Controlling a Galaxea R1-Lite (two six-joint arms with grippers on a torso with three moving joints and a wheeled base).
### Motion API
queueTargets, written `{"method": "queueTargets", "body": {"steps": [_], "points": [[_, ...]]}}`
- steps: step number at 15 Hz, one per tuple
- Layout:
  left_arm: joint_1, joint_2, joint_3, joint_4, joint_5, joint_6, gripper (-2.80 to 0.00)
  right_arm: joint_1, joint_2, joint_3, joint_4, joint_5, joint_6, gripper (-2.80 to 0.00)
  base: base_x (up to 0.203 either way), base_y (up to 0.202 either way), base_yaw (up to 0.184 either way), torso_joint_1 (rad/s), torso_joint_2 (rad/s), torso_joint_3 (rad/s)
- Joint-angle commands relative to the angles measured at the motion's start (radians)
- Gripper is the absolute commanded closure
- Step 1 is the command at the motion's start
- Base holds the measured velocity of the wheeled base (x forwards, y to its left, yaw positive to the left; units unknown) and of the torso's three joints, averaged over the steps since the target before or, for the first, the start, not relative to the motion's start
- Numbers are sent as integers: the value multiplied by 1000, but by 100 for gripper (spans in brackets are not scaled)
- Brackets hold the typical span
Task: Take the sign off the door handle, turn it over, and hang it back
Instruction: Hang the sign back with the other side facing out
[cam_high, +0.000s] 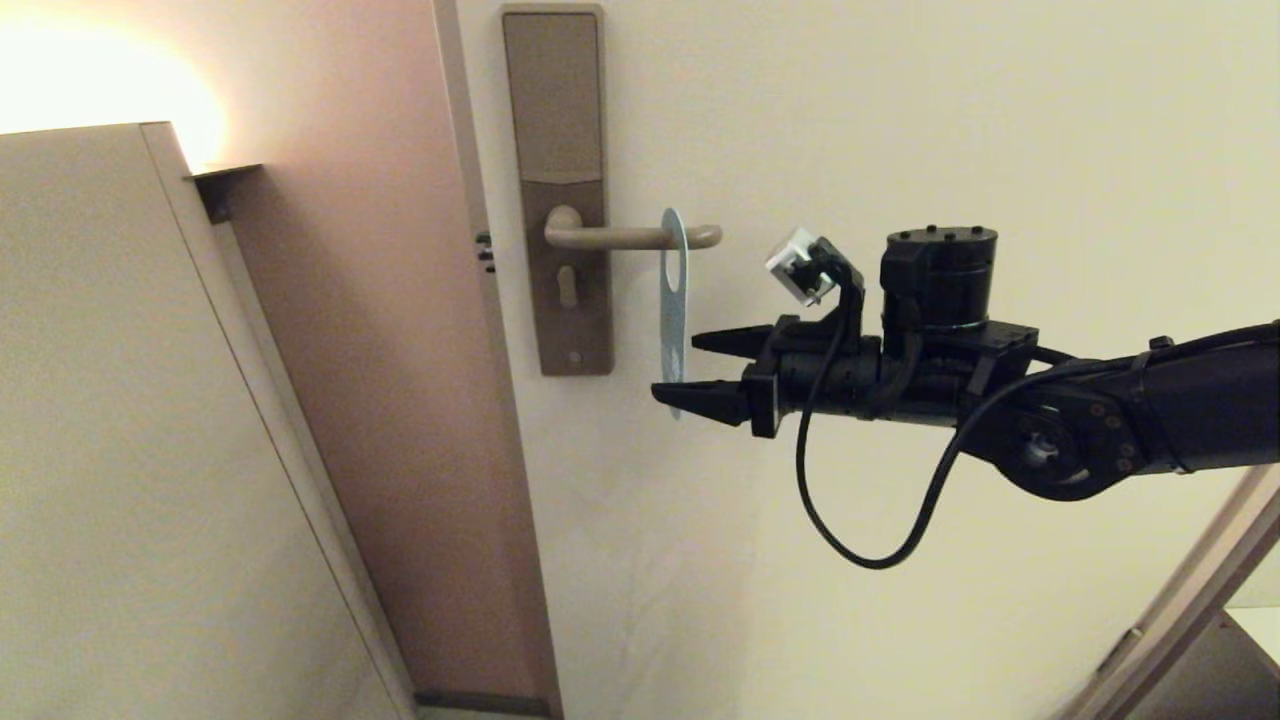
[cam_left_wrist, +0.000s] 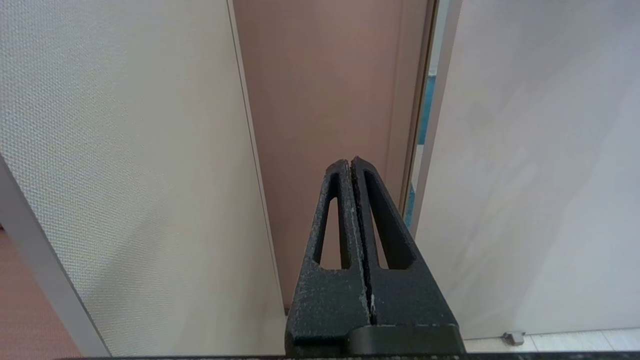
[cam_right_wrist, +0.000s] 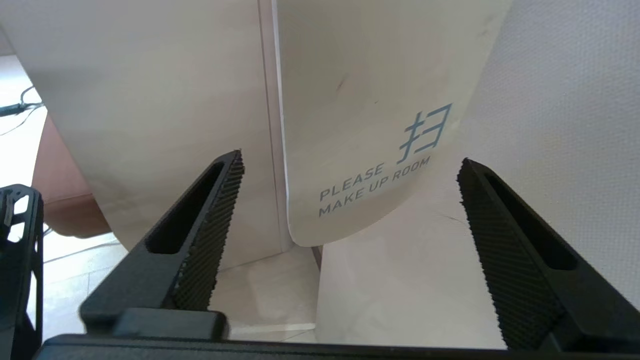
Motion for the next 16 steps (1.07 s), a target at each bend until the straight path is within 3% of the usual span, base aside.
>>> {"method": "queueTargets", "body": {"steps": [1, 16], "points": [[1, 0, 0, -1, 0, 0, 0, -1, -17, 22, -3, 4, 4, -280, 0, 0, 0, 0, 0, 0], [0, 2, 0, -1, 0, 0, 0, -1, -62, 70, -3, 0, 36, -280, 0, 0, 0, 0, 0, 0]]}}
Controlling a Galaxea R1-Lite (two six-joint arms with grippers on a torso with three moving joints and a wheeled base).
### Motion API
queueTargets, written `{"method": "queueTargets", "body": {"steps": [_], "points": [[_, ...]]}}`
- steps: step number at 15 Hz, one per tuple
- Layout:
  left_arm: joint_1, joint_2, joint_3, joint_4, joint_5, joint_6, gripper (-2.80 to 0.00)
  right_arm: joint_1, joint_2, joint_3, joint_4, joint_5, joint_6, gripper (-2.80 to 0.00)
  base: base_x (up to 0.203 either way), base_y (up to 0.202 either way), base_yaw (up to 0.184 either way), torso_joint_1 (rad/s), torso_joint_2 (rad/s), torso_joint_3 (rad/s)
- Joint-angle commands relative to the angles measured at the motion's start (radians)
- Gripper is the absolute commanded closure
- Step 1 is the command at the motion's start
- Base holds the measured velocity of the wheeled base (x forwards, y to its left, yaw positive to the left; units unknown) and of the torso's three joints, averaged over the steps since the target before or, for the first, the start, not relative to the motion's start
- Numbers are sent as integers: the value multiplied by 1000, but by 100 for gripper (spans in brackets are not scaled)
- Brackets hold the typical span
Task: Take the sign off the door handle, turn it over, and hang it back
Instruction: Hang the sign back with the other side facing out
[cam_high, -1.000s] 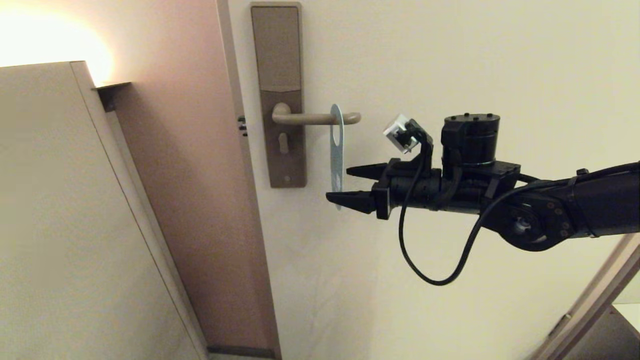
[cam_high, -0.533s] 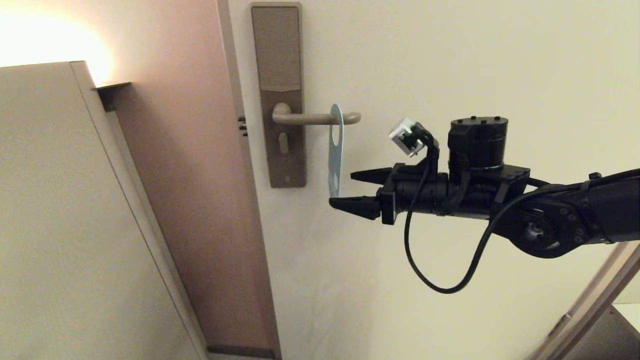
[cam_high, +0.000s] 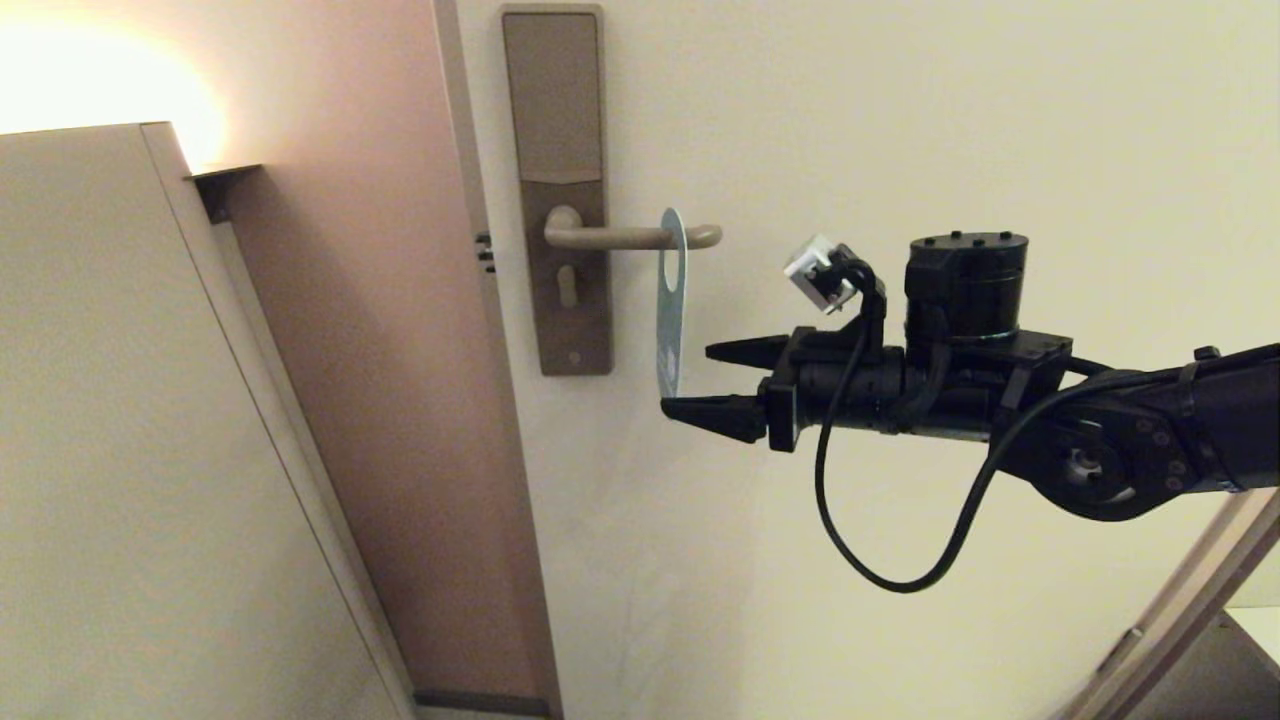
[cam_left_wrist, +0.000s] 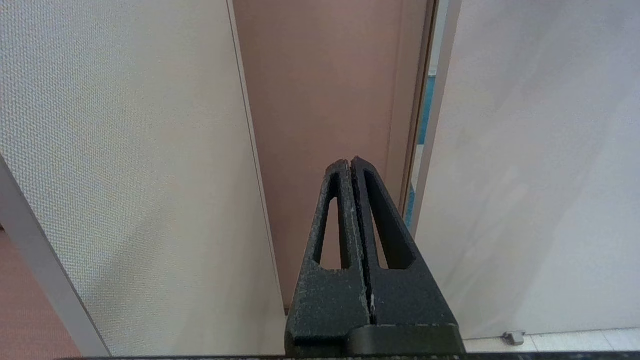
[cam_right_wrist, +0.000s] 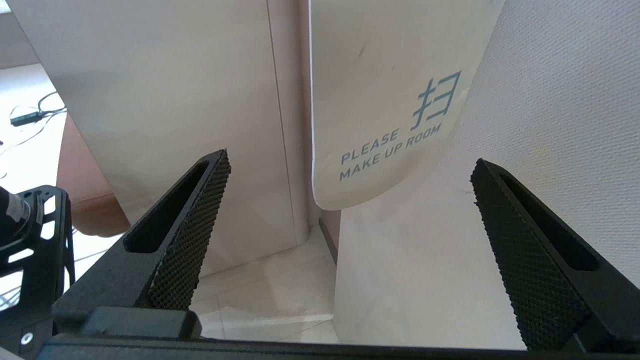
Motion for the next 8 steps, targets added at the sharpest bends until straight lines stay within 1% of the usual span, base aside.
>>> {"method": "queueTargets", "body": {"steps": [1, 7, 8], "points": [[0, 2, 0, 0, 1, 0, 0, -1, -12, -3, -4, 4, 3, -280, 0, 0, 0, 0, 0, 0], [0, 2, 0, 0, 0, 0, 0, -6, -20, 2, -4, 4, 9, -280, 0, 0, 0, 0, 0, 0], [1, 2, 0, 0, 0, 0, 0, -6, -22, 2, -4, 4, 9, 0, 0, 0, 0, 0, 0, 0]]}}
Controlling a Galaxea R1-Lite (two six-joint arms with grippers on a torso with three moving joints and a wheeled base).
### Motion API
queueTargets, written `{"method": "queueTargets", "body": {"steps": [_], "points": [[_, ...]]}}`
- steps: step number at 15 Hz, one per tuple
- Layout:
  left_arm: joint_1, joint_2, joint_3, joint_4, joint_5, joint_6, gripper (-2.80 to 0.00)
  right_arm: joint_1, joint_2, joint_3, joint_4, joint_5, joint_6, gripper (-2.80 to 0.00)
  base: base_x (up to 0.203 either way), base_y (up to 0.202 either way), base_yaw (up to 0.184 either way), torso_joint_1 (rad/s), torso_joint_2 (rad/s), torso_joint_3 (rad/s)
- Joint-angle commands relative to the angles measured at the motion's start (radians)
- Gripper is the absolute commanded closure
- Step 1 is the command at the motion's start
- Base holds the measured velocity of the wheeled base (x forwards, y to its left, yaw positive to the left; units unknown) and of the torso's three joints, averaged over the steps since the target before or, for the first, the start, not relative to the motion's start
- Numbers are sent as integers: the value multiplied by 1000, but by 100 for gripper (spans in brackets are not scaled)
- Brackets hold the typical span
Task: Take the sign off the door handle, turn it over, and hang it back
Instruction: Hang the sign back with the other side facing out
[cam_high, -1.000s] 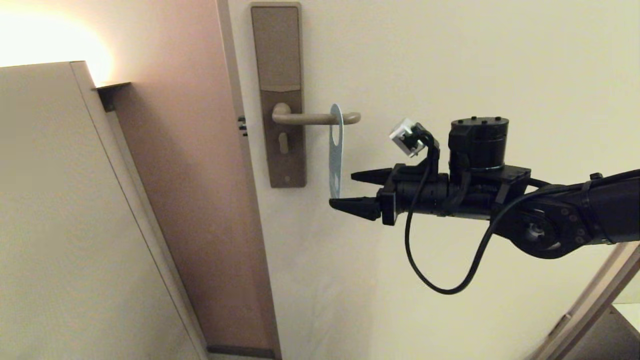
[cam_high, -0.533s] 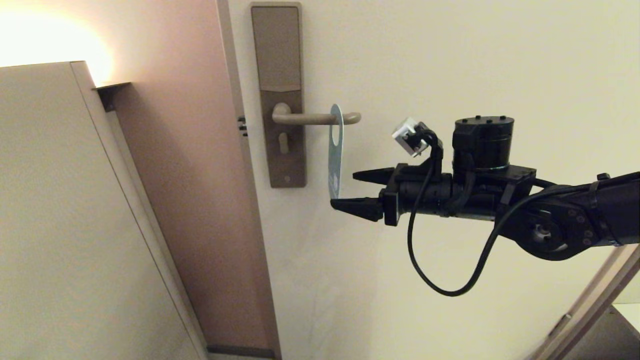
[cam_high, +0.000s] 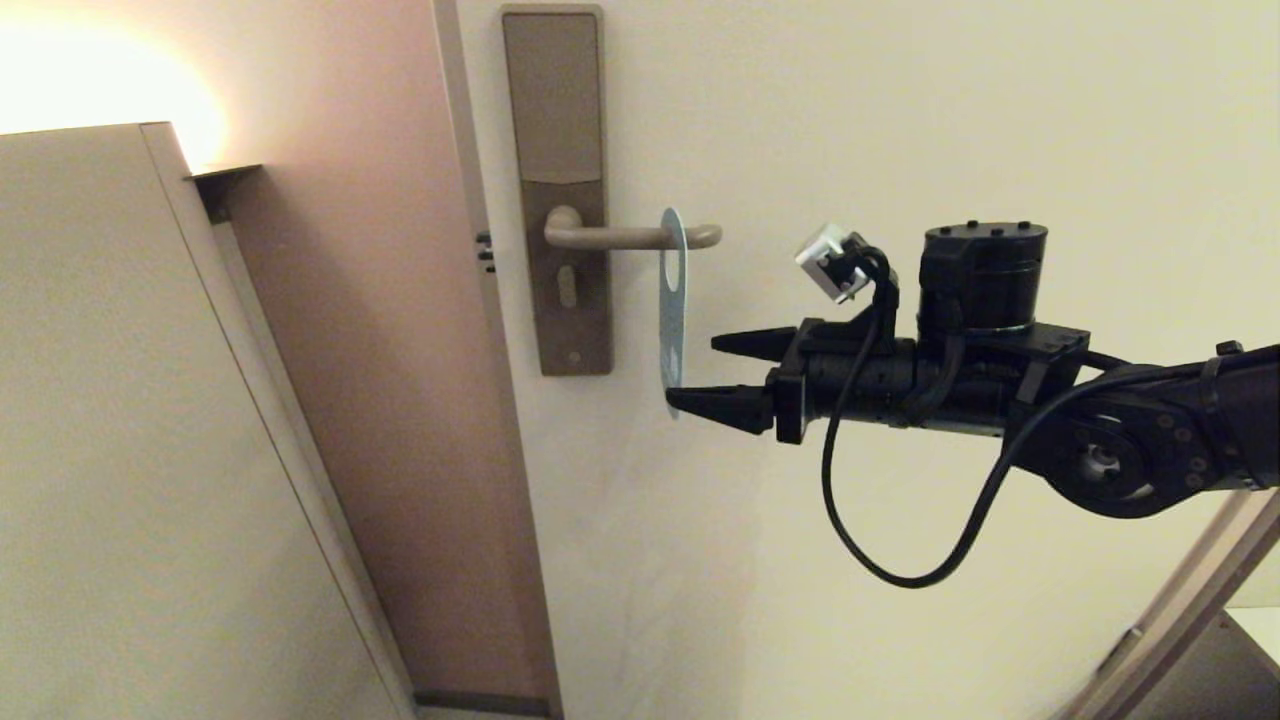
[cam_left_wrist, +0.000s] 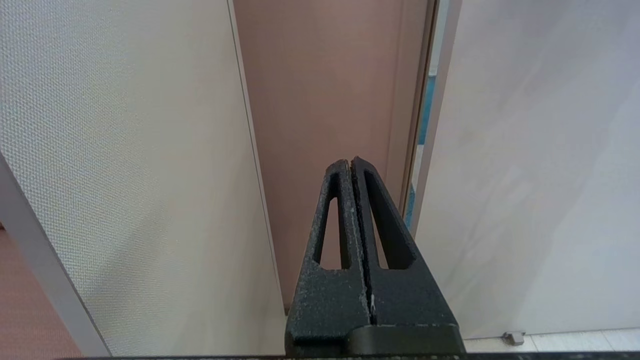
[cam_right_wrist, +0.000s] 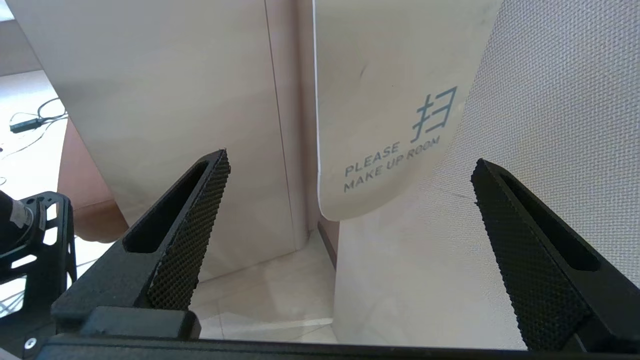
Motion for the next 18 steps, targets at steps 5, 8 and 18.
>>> {"method": "queueTargets", "body": {"steps": [5, 8, 18], "points": [[-1, 2, 0, 0, 0, 0, 0, 0, -7, 0, -4, 3, 0, 0, 0, 0, 0, 0, 0, 0], [0, 2, 0, 0, 1, 0, 0, 0, -7, -3, -4, 3, 0, 0, 0, 0, 0, 0, 0, 0], [1, 2, 0, 0, 0, 0, 0, -4, 15, -29, -5, 5, -6, 0, 0, 0, 0, 0, 0, 0]]}}
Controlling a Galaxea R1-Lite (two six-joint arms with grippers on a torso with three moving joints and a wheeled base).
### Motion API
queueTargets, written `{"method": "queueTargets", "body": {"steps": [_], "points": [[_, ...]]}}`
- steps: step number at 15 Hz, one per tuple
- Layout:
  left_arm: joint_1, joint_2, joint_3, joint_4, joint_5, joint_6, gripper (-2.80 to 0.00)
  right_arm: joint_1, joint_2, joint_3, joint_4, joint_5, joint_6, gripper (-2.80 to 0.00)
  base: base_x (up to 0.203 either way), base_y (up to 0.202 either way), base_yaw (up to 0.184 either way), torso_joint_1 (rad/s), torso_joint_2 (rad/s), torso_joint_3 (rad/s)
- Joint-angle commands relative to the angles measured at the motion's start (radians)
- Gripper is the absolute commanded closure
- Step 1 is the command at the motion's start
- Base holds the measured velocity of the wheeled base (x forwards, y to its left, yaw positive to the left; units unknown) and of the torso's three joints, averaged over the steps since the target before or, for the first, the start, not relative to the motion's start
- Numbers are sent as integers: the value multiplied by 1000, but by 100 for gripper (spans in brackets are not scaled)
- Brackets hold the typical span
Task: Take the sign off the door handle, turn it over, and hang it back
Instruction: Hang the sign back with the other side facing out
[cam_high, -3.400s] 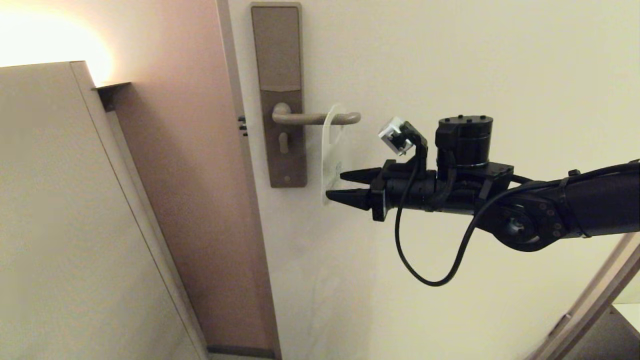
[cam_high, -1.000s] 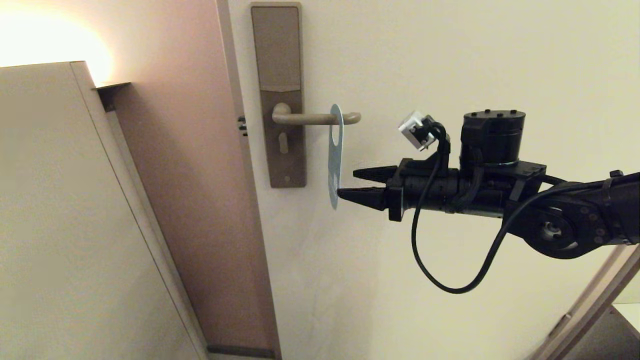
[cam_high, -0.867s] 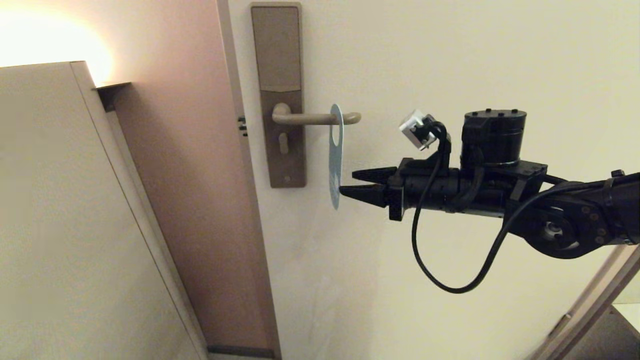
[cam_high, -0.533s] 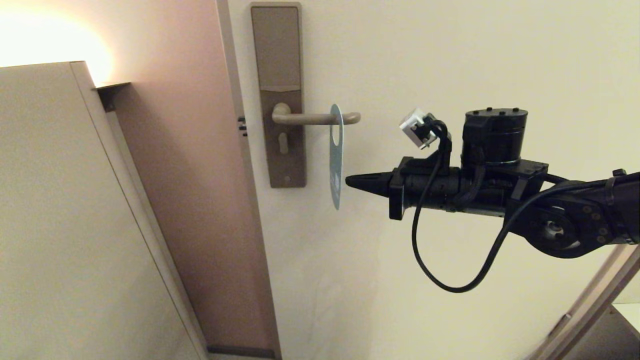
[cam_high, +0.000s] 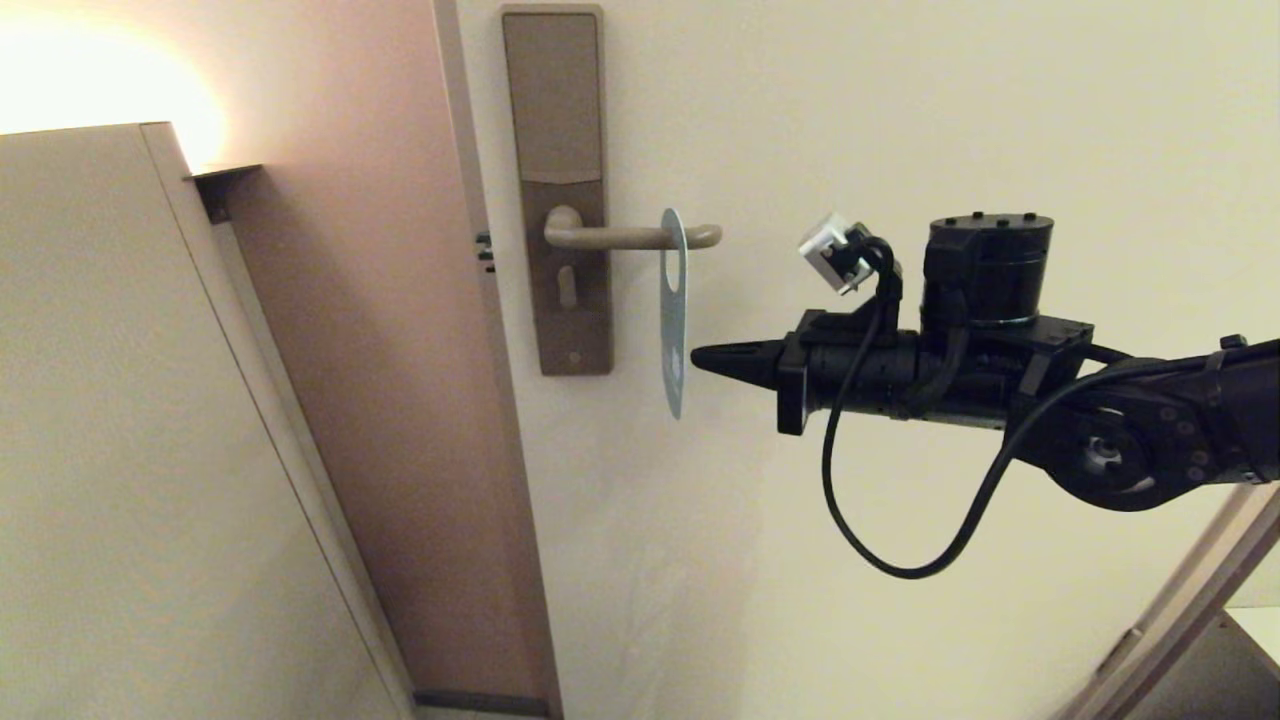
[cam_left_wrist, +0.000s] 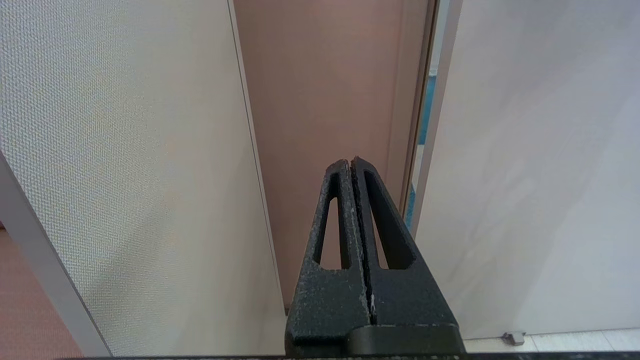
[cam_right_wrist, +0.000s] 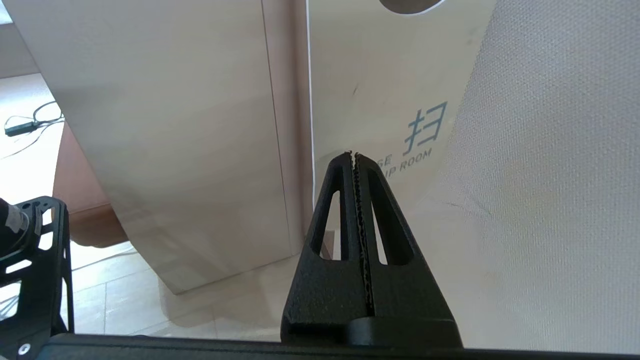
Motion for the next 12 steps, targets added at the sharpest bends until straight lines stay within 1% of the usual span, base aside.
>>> {"method": "queueTargets", "body": {"steps": [1, 12], "points": [[0, 2, 0, 0, 1, -1, 0, 4, 20, -16, -3, 4, -2, 0, 0, 0, 0, 0, 0, 0], [-1, 2, 0, 0, 0, -1, 0, 88, 143, -159, -5, -5, -20, 0, 0, 0, 0, 0, 0, 0]]}}
